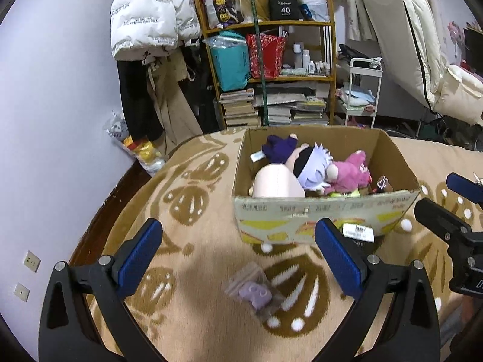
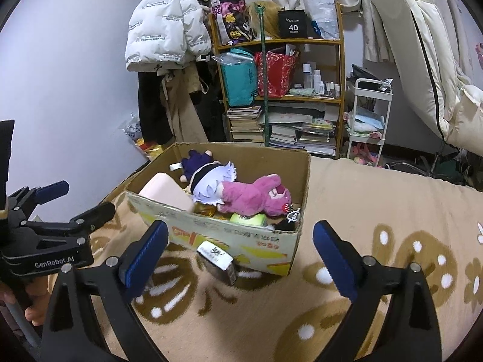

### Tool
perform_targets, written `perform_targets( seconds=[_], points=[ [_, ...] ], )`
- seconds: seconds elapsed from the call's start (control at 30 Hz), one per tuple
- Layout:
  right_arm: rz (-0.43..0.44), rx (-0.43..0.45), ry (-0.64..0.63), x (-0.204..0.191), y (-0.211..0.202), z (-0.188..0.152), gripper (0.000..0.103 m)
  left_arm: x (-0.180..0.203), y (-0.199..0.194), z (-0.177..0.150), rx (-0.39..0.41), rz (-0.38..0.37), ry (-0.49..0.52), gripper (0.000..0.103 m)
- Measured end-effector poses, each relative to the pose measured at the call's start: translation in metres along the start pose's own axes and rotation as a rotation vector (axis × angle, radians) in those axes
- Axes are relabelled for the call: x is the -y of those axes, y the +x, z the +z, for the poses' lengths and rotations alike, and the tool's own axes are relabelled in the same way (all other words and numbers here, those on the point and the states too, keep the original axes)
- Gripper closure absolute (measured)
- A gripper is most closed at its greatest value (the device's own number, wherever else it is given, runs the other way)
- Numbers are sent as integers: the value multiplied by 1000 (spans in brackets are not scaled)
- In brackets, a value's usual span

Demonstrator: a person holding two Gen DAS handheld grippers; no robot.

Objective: Organize soft objects
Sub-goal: 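Move the left tool to the clear bag with purple toy while the right tool approaches the black tissue pack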

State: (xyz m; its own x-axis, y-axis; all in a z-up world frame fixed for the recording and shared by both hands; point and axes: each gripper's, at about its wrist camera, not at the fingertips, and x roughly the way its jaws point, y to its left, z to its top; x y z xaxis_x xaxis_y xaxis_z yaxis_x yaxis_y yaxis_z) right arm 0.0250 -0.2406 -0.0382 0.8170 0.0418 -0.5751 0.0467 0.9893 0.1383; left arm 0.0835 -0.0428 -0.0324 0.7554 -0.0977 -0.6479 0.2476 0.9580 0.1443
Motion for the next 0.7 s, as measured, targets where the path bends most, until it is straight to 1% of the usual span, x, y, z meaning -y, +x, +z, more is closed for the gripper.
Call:
perform_targets(
  seconds=[0.2,0.37,0.47,0.57,0.7],
  points=[
    [-2,-17,-6,-7,0,-3,2,-8,0,-8,-49,17,-20,3],
    [-3,-44,2,-9,7,-7,2,-16,14,-13,-104,-15,-66,3],
    [-5,-63,7,-9,14,-9,2,-20,24,-15,-133,-16,-79,3],
    [-26,-77,15,-8,22,-12,2,-23,37,-18,-177,-20,-97,3],
    [-25,-112,37,-5,36,-16,2,-25,60,-25,-266,-18,-118,3]
  ],
)
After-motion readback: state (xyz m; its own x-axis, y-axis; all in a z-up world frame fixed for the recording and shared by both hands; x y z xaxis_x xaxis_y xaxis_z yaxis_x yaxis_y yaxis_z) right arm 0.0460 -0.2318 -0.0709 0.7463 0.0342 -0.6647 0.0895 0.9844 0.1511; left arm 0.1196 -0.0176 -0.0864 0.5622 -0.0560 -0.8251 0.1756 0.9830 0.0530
